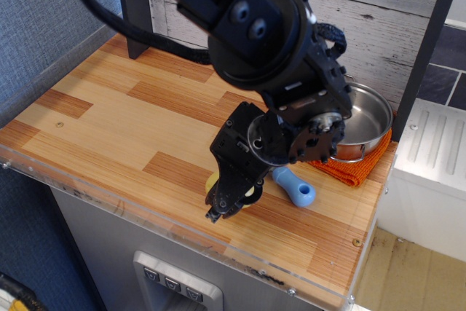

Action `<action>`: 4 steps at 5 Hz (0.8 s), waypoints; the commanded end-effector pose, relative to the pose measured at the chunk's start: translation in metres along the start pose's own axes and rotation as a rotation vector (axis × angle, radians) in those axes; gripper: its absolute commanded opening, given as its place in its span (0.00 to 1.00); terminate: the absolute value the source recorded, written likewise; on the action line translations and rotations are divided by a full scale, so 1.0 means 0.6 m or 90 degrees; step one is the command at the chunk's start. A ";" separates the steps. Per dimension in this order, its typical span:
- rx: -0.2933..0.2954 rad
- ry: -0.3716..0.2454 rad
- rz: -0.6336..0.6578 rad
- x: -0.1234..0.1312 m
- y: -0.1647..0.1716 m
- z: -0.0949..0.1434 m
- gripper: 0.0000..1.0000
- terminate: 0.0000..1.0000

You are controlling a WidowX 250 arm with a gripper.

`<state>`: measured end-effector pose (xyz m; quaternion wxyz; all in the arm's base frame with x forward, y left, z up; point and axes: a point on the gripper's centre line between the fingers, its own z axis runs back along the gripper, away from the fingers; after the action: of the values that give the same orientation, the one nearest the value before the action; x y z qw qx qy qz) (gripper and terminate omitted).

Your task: Put egg in front of spoon

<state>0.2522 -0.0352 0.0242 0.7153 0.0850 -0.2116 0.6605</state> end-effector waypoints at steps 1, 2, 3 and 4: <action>-0.003 0.024 -0.001 0.000 0.025 0.009 1.00 0.00; 0.003 0.020 0.006 0.004 0.024 0.009 1.00 0.00; 0.013 0.007 0.010 0.011 0.023 0.012 1.00 0.00; 0.017 0.004 0.011 0.017 0.025 0.021 1.00 0.00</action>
<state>0.2458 -0.0272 0.0227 0.7141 0.1151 -0.1913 0.6635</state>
